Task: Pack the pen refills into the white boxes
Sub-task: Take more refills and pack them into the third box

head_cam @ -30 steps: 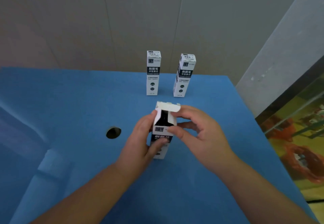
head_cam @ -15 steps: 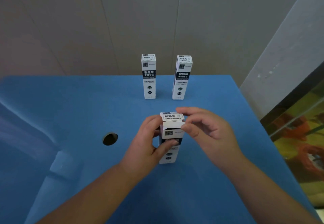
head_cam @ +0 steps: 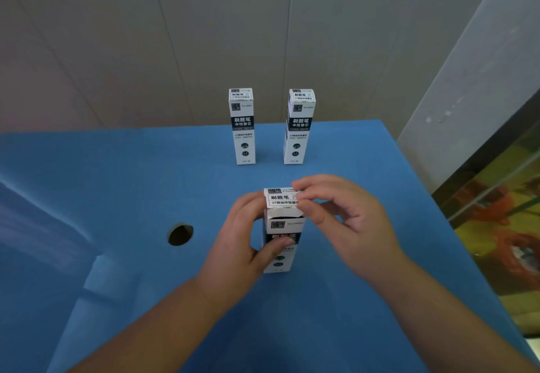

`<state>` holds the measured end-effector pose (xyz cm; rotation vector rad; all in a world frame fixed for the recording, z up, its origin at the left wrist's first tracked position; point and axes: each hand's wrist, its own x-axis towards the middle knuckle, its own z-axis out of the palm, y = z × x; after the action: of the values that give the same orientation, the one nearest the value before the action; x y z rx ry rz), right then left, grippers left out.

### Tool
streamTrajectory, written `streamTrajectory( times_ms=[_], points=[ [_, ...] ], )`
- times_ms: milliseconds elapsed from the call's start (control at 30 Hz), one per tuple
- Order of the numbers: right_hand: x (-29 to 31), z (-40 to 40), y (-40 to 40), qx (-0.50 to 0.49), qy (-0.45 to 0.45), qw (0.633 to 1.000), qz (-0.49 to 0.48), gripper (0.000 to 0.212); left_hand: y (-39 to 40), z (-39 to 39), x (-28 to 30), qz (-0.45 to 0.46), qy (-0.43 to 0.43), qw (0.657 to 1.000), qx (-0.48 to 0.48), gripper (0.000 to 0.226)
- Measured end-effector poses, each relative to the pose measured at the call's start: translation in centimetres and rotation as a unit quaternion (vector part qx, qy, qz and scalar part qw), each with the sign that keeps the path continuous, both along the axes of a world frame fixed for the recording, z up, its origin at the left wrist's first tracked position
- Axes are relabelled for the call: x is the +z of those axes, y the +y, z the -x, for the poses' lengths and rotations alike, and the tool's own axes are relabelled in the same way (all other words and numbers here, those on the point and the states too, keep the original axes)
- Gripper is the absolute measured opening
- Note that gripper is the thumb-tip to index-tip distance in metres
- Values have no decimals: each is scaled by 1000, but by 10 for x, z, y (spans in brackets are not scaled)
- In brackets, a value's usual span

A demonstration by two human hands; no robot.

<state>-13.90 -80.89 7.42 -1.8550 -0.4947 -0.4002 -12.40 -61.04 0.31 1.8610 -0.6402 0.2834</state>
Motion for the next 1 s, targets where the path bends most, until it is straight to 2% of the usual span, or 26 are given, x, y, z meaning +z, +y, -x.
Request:
streamTrajectory(
  times_ms=[333,533,700,1000],
  points=[
    [-6,-2,-3,7,-35,998,53,18,2,1,2,-26,-25,999,32,57],
    [-5,-1,-2,1,-54,995,78,15,1,1,2,19,-32,999,10,64],
    [-2,-2,-2,-9,-66,993,98,14,3,-3,-3,-27,-123,992,10,66],
    [2,-3,-3,-12,-61,988,142,20,5,-2,2,-44,-130,990,17,53]
  ],
)
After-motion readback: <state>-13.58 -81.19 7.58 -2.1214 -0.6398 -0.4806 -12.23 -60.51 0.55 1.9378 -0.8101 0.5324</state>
